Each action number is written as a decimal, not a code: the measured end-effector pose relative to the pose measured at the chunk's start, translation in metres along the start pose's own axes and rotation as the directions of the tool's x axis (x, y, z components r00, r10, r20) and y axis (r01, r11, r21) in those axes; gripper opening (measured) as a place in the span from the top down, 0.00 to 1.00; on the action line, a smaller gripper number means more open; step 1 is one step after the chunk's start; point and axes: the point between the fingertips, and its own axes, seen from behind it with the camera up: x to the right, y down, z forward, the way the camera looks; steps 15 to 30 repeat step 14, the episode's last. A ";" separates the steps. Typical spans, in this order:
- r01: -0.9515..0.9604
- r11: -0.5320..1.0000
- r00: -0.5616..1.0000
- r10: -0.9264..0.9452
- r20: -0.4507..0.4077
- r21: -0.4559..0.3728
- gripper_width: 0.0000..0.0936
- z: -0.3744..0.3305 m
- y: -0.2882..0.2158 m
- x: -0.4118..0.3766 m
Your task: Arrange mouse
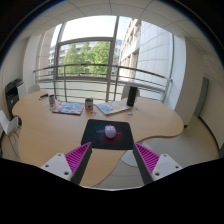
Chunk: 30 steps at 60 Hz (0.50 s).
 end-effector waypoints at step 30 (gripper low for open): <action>-0.003 1.000 1.000 0.003 -0.003 -0.002 0.09 -0.016 0.004 0.004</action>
